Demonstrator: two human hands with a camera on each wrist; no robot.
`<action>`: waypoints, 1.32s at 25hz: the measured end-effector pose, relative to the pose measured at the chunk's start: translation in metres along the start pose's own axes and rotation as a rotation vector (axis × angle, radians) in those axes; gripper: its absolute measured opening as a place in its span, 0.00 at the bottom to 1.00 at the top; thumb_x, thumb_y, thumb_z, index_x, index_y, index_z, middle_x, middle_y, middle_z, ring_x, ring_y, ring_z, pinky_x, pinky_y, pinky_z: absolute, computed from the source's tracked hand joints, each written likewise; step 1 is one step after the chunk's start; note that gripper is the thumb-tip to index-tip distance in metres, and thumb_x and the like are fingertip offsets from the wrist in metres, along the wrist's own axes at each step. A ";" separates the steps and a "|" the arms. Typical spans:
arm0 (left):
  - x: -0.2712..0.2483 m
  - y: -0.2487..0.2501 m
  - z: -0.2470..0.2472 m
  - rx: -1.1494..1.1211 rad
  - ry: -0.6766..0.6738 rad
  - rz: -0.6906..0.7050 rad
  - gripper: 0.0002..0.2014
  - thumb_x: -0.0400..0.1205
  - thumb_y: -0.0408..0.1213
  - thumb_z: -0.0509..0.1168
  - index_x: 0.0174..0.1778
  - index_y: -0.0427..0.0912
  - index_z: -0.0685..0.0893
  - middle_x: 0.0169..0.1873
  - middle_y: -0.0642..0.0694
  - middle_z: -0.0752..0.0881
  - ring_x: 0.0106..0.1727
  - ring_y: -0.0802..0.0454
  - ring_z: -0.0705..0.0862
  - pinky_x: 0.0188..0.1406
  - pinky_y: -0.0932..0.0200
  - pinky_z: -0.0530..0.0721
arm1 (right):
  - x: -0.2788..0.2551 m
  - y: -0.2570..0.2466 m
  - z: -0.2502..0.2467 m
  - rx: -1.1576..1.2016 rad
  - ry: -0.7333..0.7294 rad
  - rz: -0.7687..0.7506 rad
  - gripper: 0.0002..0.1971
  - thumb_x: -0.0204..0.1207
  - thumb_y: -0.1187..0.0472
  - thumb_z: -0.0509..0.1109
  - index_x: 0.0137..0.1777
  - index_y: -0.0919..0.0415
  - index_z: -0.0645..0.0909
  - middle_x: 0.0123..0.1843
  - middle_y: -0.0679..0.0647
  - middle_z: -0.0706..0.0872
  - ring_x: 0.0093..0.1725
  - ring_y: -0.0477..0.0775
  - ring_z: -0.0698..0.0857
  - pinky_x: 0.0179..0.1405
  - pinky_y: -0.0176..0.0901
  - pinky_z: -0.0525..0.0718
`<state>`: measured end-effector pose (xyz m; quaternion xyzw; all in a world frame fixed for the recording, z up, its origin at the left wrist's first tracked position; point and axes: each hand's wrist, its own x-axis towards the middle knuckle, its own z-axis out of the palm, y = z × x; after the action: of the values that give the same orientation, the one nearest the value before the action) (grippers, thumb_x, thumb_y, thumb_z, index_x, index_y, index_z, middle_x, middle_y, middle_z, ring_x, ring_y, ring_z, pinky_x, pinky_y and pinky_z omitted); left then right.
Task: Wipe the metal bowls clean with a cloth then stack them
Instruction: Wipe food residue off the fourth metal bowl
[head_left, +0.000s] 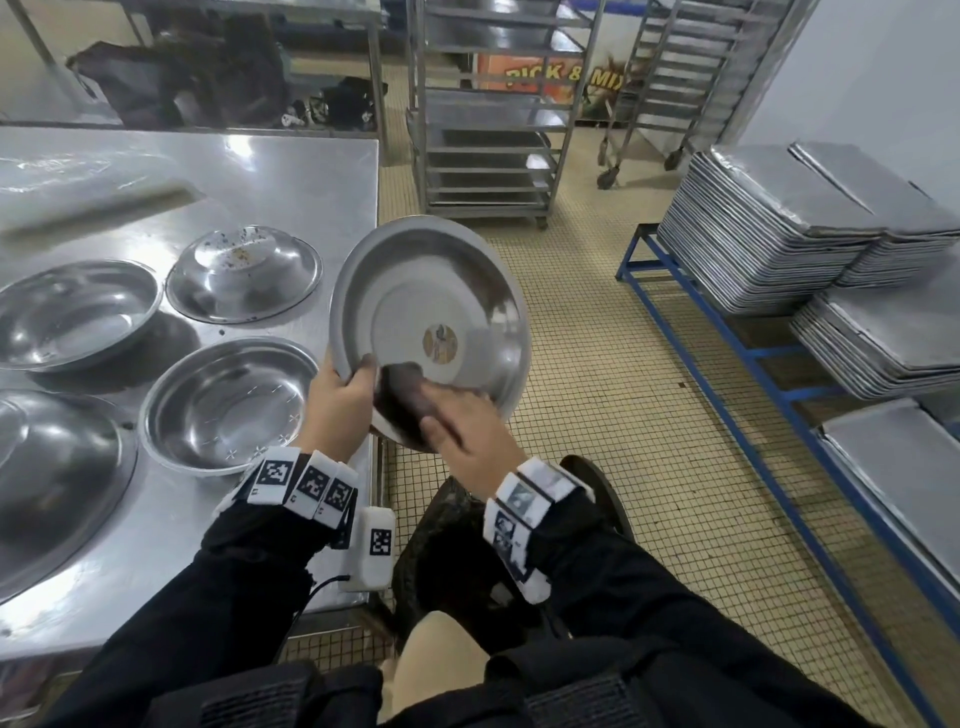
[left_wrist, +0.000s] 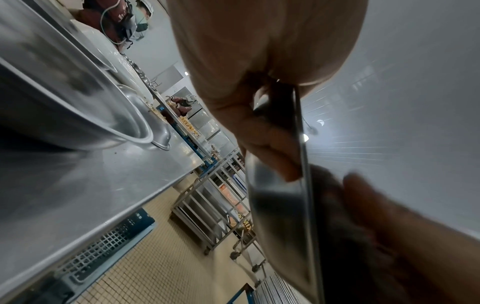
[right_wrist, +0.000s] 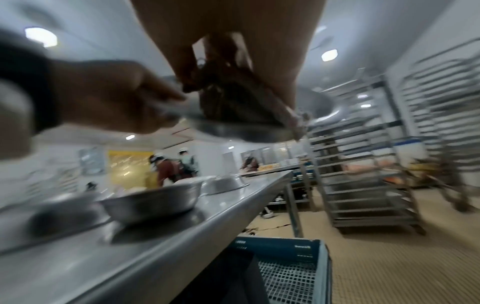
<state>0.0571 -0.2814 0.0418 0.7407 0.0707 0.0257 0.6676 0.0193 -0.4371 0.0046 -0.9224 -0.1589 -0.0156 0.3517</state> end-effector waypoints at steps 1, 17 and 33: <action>0.001 0.001 0.001 -0.024 -0.009 0.009 0.14 0.85 0.40 0.61 0.63 0.38 0.78 0.40 0.46 0.85 0.42 0.54 0.85 0.43 0.63 0.82 | 0.000 -0.002 0.011 -0.072 -0.055 -0.052 0.30 0.82 0.40 0.42 0.80 0.49 0.61 0.79 0.51 0.68 0.79 0.51 0.64 0.81 0.56 0.54; 0.005 0.012 -0.001 -0.142 -0.020 0.081 0.09 0.87 0.38 0.59 0.59 0.45 0.83 0.40 0.56 0.86 0.41 0.62 0.85 0.39 0.71 0.81 | 0.012 0.039 -0.017 -0.487 0.059 0.257 0.28 0.84 0.42 0.37 0.83 0.46 0.42 0.85 0.50 0.40 0.81 0.58 0.32 0.79 0.66 0.35; 0.013 -0.002 -0.017 -0.212 -0.138 -0.071 0.09 0.82 0.39 0.67 0.57 0.45 0.84 0.38 0.46 0.90 0.37 0.46 0.89 0.30 0.60 0.87 | 0.015 0.064 -0.083 0.266 0.449 0.595 0.08 0.79 0.56 0.68 0.51 0.60 0.79 0.46 0.55 0.86 0.45 0.53 0.86 0.46 0.46 0.85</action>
<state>0.0676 -0.2631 0.0410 0.6631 0.0478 -0.0415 0.7459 0.0601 -0.5319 0.0281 -0.8481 0.1958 -0.0937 0.4834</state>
